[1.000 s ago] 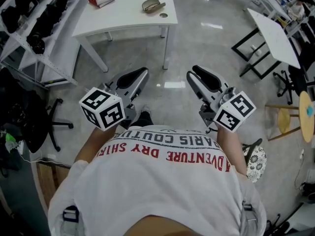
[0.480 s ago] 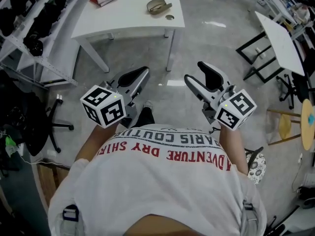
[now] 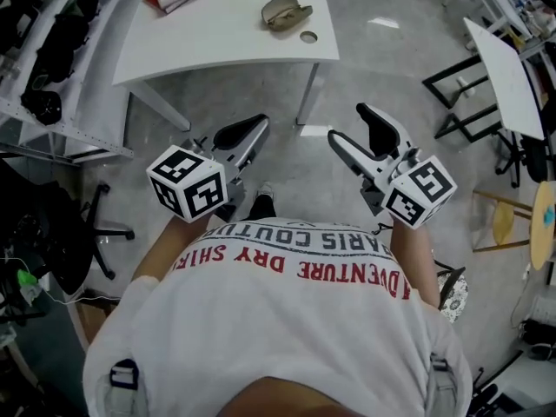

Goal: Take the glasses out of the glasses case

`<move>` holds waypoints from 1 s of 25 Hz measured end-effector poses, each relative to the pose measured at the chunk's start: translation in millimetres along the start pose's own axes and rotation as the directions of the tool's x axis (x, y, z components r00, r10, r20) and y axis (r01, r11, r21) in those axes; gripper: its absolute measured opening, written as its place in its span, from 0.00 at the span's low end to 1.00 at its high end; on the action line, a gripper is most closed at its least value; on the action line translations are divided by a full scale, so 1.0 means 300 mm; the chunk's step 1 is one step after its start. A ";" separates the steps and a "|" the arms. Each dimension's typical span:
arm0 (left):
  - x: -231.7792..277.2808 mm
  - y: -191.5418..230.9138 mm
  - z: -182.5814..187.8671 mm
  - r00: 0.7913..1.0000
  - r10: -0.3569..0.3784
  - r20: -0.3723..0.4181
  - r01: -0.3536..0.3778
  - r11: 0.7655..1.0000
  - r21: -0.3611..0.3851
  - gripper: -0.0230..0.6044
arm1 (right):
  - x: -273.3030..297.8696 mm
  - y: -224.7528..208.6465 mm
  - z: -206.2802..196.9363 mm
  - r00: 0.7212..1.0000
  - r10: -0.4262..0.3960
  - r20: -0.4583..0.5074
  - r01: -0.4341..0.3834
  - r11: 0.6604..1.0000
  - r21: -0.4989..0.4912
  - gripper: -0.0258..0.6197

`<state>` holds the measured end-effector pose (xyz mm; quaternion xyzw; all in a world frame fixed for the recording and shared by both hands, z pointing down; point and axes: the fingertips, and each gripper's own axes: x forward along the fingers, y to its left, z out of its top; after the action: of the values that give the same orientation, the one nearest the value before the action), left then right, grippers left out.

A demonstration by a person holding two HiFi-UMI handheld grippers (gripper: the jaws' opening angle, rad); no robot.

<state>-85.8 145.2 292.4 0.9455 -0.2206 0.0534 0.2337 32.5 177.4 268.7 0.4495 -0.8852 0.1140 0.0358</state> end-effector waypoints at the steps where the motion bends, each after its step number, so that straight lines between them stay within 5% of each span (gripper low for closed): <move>1: 0.016 0.035 0.016 1.000 -0.004 -0.003 0.004 1.000 -0.004 0.09 | 0.033 -0.023 0.005 1.000 -0.005 -0.006 0.005 1.000 0.001 0.51; 13: 0.205 0.409 0.161 0.998 -0.049 -0.044 0.048 0.999 -0.026 0.09 | 0.363 -0.276 0.056 0.996 -0.085 -0.029 0.086 0.996 0.018 0.54; 25: 0.308 0.530 0.179 0.995 -0.071 -0.065 0.069 0.997 -0.031 0.09 | 0.423 -0.391 0.025 0.989 -0.143 -0.047 0.144 0.989 0.027 0.54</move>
<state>-73.4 -42.2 330.2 0.9468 -0.1802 0.0732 0.2564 51.8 8.9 302.2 0.5099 -0.8478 0.1343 0.0570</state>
